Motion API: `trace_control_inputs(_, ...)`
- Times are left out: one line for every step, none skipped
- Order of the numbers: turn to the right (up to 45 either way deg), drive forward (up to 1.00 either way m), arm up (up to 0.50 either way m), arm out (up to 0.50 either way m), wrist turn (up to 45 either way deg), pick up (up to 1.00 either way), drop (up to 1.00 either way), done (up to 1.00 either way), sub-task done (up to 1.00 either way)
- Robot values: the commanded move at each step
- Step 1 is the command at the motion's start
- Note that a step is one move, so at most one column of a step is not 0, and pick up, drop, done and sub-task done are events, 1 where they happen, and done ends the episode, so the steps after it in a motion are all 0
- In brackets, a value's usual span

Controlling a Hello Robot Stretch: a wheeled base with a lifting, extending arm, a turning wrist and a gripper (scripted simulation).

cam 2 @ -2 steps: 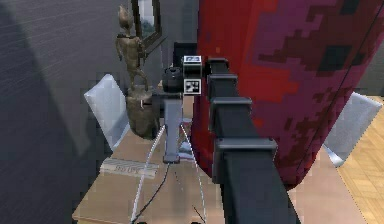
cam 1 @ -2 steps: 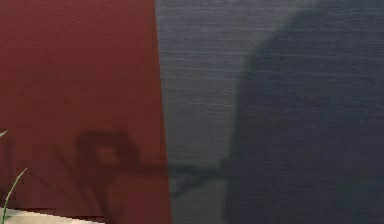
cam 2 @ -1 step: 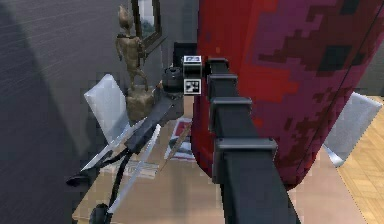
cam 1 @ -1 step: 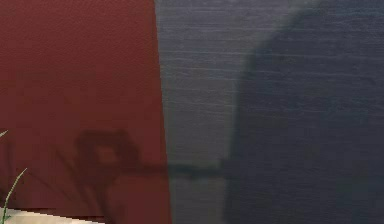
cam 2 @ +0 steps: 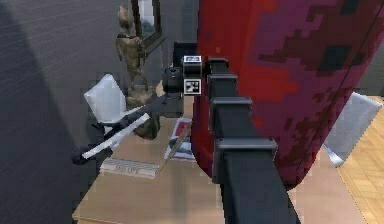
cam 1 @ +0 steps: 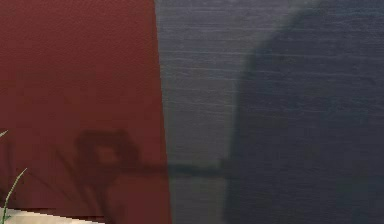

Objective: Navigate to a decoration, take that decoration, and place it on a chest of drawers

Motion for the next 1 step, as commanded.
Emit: trace_control_inputs(0.0,0.0,0.0,0.0,45.0,0.0,0.0,0.0,0.0)
